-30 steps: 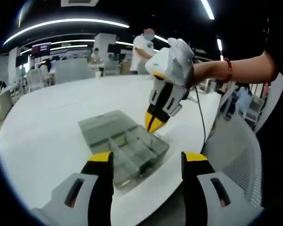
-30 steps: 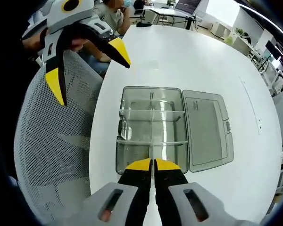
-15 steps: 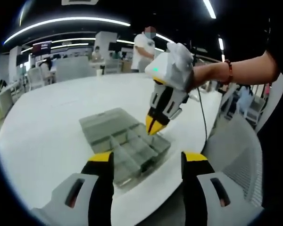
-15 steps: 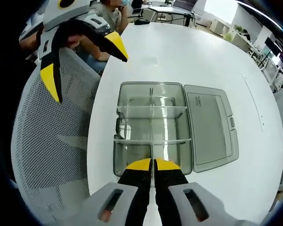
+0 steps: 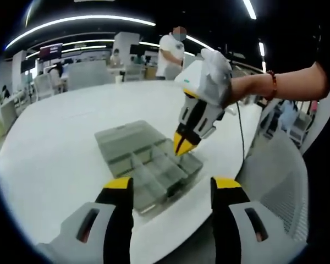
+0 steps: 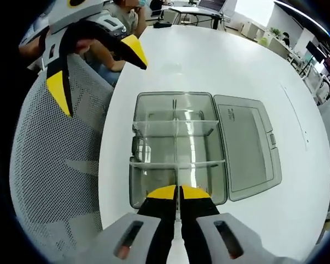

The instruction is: Insert the divider into the dual guide fixture by aligning both edges with the guide slots and pushing it downward to the bottom, including one-sided entry, uneven engagement, binding, and posture correction.

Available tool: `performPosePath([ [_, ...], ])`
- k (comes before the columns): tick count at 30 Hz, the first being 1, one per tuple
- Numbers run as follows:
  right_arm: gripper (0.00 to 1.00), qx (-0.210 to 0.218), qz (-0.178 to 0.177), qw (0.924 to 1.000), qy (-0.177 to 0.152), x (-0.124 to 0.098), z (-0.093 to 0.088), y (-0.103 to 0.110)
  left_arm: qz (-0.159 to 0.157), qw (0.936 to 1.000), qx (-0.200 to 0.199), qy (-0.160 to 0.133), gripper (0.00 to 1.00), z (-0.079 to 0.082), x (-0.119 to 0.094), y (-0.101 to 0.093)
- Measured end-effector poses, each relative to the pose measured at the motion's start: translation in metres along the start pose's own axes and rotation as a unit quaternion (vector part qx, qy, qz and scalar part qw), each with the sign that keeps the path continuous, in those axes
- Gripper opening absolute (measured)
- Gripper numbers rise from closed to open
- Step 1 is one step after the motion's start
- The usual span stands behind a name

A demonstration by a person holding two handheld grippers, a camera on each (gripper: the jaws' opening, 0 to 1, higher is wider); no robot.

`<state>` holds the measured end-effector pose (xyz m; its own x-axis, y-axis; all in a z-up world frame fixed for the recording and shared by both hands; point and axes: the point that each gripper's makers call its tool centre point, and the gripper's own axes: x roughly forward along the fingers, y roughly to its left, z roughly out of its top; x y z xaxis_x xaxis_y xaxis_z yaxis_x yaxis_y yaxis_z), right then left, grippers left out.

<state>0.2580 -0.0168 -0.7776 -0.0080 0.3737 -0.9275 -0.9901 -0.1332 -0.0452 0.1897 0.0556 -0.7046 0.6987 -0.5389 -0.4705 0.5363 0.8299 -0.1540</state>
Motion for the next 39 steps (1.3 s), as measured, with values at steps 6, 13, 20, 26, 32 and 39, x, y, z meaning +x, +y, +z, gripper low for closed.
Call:
performPosePath([
  [6,0.00,-0.002,-0.005,1.0000,-0.003,0.001,0.000,-0.001,-0.005,1.0000,-0.001,0.002,0.56,0.000,0.002,-0.001],
  [13,0.00,0.005,-0.013,0.9999,0.001,0.001,0.000,-0.002,-0.014,0.9999,0.003,0.004,0.56,0.001,0.003,-0.008],
  [20,0.01,0.019,-0.025,0.9994,-0.016,0.000,0.003,-0.001,-0.024,0.9996,0.012,0.007,0.56,0.005,0.002,-0.015],
  [26,0.04,0.044,-0.044,0.9970,-0.046,-0.008,0.007,-0.003,-0.030,0.9992,0.023,0.011,0.56,0.007,0.002,-0.019],
  [32,0.06,0.078,-0.065,0.9923,-0.070,-0.018,0.004,-0.004,-0.039,0.9986,0.033,0.012,0.56,0.010,0.004,-0.024],
  [39,0.15,0.128,-0.089,0.9825,-0.102,-0.031,-0.004,-0.005,-0.054,0.9977,0.039,0.011,0.56,0.012,0.011,-0.031],
])
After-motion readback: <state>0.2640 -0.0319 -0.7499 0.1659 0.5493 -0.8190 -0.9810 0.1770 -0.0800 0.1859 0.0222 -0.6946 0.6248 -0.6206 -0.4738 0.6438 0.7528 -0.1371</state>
